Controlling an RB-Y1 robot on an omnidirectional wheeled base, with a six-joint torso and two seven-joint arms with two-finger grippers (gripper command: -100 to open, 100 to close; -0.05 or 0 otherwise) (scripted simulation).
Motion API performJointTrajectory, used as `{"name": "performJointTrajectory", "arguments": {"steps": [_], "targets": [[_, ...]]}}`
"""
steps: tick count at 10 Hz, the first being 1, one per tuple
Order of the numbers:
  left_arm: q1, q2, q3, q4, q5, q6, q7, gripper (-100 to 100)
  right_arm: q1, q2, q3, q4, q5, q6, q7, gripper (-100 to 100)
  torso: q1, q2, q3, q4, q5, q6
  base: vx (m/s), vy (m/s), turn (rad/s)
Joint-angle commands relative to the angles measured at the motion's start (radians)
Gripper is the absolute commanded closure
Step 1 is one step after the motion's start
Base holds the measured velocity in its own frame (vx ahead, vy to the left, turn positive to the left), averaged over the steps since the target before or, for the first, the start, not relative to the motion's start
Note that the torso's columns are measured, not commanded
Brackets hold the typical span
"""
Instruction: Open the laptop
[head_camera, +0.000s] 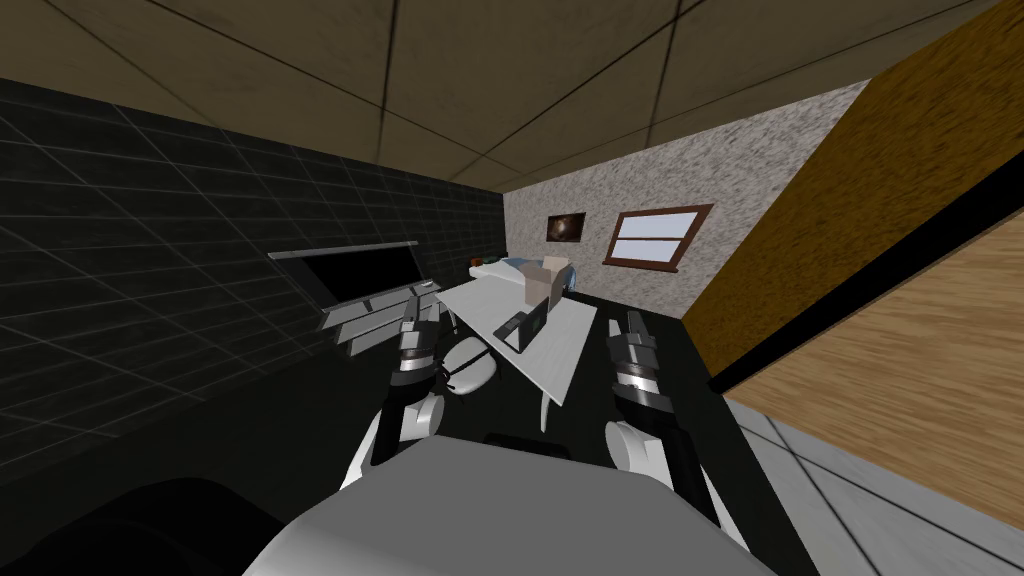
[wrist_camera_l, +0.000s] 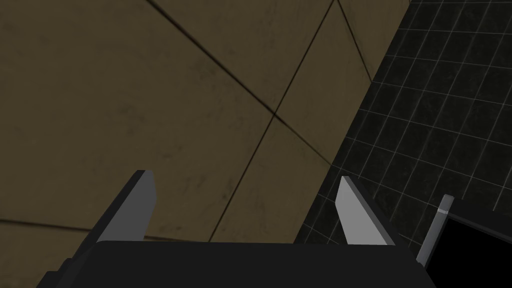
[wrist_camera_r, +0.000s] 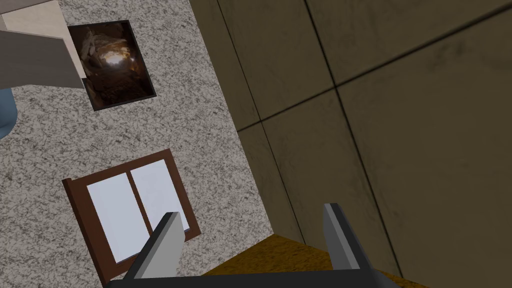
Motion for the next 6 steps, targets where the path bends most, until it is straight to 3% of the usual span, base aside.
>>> {"name": "performJointTrajectory", "arguments": {"steps": [1,6], "targets": [[0.000,0.000,0.000,0.000,0.000,0.000,0.000,0,0.000,0.000,0.000,0.000,0.000,0.000,0.000,0,0.000,0.040,-0.082,0.041,0.000,0.000,0.000,0.000,0.000],[0.000,0.000,0.000,0.000,0.000,0.000,0.000,0,0.000,0.000,0.000,0.000,0.000,0.000,0.000,0,0.000,0.396,-0.792,0.396,0.000,0.000,0.000,0.000,0.000]]}}
